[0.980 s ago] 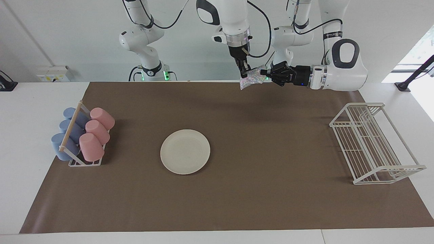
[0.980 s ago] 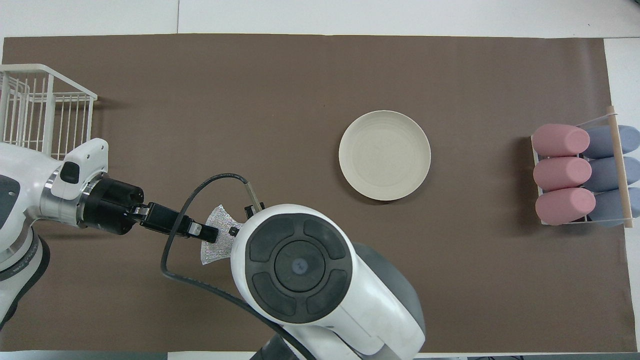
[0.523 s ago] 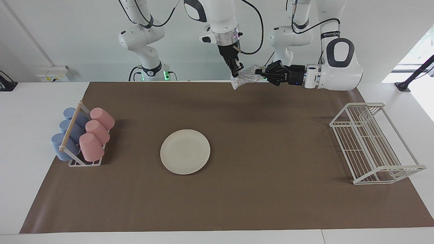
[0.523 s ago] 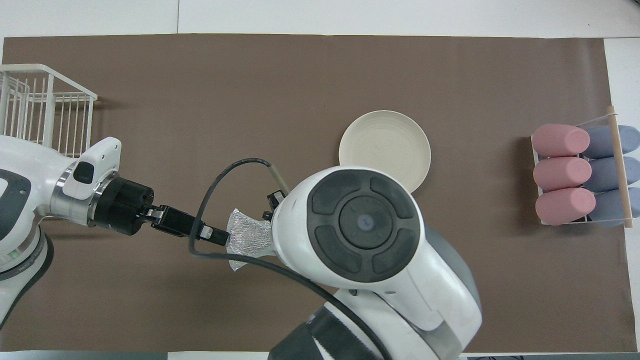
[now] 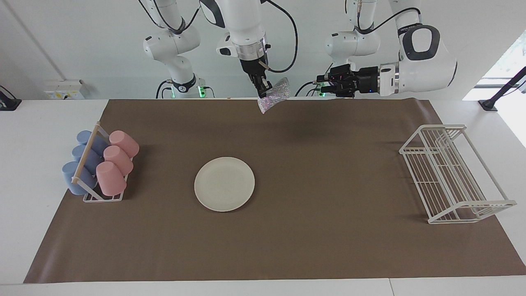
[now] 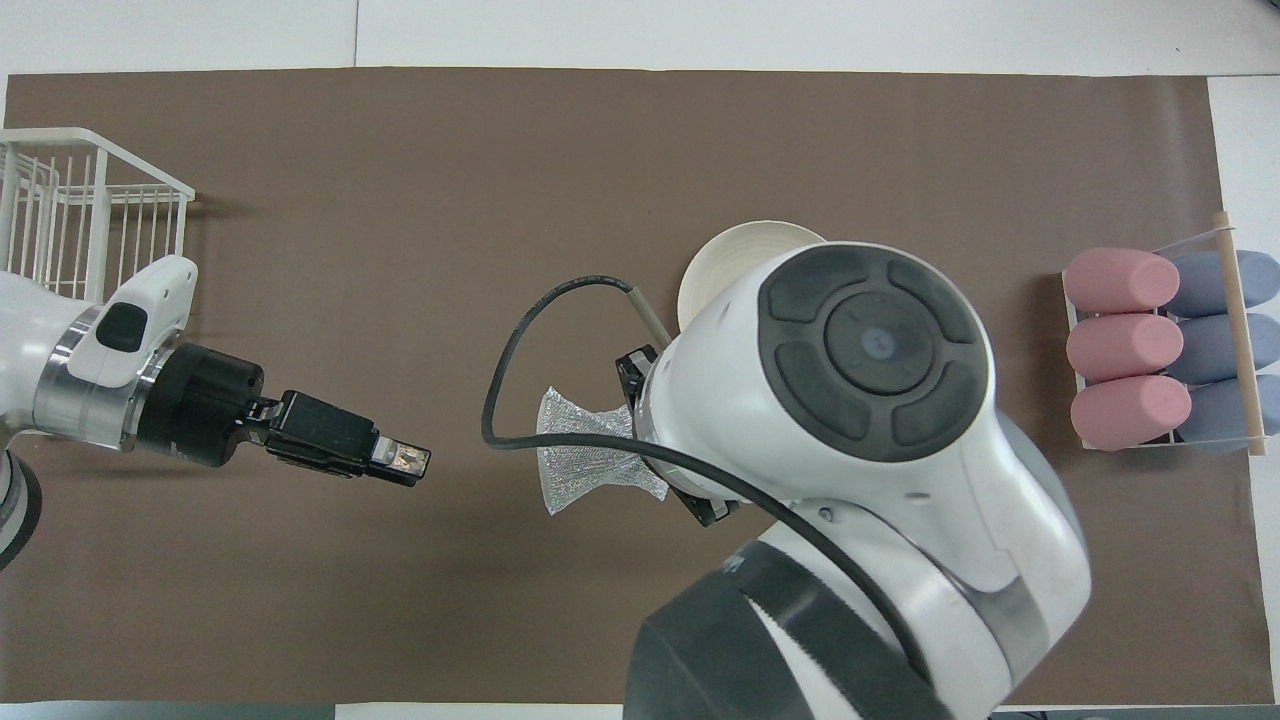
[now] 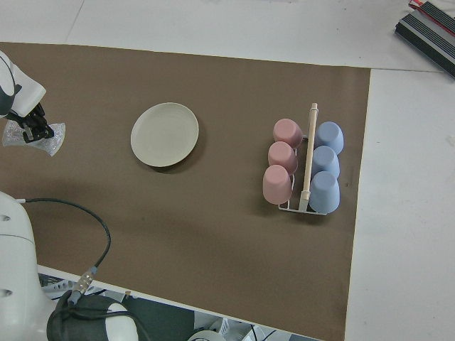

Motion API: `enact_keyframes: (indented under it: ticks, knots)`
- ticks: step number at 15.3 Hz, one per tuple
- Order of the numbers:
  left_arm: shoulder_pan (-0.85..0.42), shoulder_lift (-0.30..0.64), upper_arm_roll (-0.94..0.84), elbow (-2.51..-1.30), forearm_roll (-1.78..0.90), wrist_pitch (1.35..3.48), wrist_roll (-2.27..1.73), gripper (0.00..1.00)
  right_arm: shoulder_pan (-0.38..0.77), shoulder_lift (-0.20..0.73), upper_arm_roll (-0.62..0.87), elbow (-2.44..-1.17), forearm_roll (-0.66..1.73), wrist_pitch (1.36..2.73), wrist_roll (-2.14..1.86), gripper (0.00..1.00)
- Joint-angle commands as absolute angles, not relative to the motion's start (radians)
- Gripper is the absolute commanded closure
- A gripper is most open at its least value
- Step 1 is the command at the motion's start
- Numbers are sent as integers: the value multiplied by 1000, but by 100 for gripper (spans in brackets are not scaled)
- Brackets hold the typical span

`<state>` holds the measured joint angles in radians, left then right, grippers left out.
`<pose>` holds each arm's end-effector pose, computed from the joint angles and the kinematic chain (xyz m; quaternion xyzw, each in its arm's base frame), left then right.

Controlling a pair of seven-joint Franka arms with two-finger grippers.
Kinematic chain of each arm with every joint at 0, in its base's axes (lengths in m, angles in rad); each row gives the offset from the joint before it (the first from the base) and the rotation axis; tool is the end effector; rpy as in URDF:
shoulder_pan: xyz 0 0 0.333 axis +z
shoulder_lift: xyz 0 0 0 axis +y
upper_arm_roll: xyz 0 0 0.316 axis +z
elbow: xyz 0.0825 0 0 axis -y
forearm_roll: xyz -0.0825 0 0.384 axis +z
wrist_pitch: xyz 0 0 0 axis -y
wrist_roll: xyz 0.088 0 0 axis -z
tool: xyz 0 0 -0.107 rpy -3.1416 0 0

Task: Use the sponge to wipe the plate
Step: 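Grasp the sponge with the right gripper while the left gripper releases it, then lower the sponge onto the plate while the left gripper draws back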

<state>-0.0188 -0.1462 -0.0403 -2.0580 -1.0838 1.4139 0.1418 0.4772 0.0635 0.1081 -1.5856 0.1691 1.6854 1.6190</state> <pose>0.4655 -0.1342 0.5301 0.8324 -0.0354 -0.1896 0.5195 0.4785 0.3343 0.5933 -0.8618 0.4994 0.0698 0.0558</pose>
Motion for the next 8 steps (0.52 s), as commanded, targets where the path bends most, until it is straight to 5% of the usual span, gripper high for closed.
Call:
enact_keyframes:
  ticks: [1,8]
  knots:
    - [-20,-155,-32,-2056,-1033,1434,129,0,388,37,117,-1687,163,1800,1485,100]
    - [38,-149,-26,-2022,-755,1509,140,0,344,115,117,-1960,35,2242,1306,100]
